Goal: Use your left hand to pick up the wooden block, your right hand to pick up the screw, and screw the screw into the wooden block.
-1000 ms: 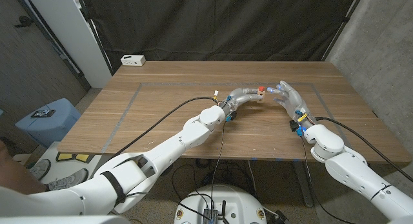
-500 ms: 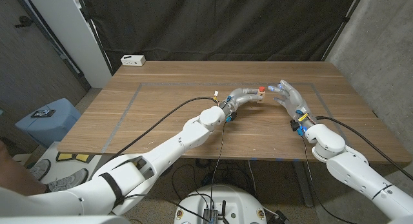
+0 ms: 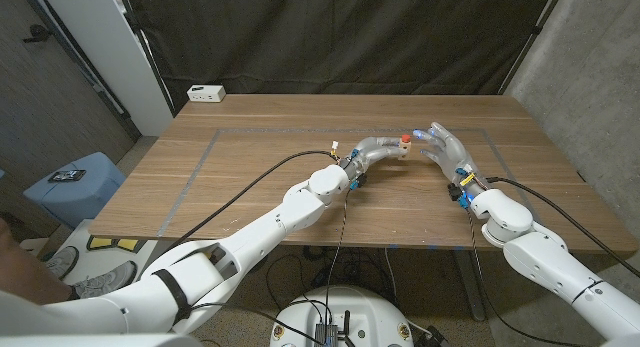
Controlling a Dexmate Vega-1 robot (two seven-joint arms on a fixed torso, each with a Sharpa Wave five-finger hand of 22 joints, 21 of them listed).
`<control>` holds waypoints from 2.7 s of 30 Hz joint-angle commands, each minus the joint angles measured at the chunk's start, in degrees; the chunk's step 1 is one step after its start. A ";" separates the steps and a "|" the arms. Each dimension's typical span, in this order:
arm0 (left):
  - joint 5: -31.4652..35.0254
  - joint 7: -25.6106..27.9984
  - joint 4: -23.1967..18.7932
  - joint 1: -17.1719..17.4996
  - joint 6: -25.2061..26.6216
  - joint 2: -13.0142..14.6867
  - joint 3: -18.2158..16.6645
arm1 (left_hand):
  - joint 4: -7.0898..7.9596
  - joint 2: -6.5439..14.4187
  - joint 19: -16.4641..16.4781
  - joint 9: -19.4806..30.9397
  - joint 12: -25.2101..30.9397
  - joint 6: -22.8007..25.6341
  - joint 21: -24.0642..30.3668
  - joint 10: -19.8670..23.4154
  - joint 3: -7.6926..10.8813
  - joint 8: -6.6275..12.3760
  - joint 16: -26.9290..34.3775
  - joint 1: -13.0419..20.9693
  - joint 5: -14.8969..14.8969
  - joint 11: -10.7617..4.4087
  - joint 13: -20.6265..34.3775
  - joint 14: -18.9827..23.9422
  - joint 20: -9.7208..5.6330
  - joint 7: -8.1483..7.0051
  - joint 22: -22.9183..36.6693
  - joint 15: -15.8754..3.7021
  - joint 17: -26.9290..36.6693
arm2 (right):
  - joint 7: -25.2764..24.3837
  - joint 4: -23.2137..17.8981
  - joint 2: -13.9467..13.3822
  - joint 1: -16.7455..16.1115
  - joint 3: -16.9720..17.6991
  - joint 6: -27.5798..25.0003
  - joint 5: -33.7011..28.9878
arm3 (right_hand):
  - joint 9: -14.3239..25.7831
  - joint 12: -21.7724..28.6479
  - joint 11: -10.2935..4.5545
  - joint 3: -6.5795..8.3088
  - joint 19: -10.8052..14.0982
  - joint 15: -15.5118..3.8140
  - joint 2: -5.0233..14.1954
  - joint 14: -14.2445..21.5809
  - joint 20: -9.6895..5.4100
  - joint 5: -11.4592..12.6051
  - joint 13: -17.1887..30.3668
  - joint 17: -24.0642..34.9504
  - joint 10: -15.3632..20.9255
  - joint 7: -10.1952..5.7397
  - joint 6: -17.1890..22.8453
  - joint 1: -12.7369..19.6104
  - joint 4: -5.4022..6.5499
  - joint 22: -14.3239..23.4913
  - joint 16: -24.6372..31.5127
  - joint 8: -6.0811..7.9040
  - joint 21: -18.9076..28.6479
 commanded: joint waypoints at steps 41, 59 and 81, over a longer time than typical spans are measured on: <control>0.09 0.61 -2.89 1.43 0.54 1.34 -0.36 | -0.54 0.28 -0.08 0.01 0.27 -1.45 0.29 -1.24 2.33 -0.02 -0.68 2.36 0.58 -0.25 0.28 -0.60 0.20 1.81 0.21 -3.52 0.10 | 2.04 0.76 0.04 1.67 -2.36 0.22 0.57 | -0.08 0.80 -0.38 -0.34 -1.49 0.00 0.57 -4.32 0.13 0.72 0.03 0.13 -1.83 2.62 1.59 -0.83 0.37 0.12 0.24 1.89 0.11; 0.04 0.82 -3.55 1.80 0.81 1.54 -0.37 | -0.49 0.22 -0.06 0.00 0.36 -1.90 0.30 -1.68 2.64 -0.09 -0.72 2.74 0.50 -0.22 0.34 -0.77 0.21 1.56 0.21 -3.36 0.09 | 0.84 -0.21 -0.21 0.05 -1.83 0.92 -0.26 | -0.04 1.17 -0.71 -0.03 -0.46 -1.11 0.75 -3.26 -0.25 0.82 0.00 -0.11 -0.13 3.50 4.57 -0.10 -0.10 0.11 0.49 2.26 0.34; -0.25 0.89 -4.16 2.23 0.99 1.91 -0.56 | -0.35 0.35 -0.03 0.00 0.49 -2.34 0.32 -2.12 2.69 -0.12 -0.59 3.21 0.45 -0.23 0.43 -0.92 0.23 1.19 0.21 -3.21 0.12 | -1.59 -2.39 -0.30 -2.14 -0.96 0.22 -0.78 | 0.02 1.32 -1.07 0.39 0.91 -1.85 0.96 -1.81 -0.62 0.86 -0.06 -0.29 1.99 5.11 9.15 0.96 -0.78 0.09 0.69 2.84 0.46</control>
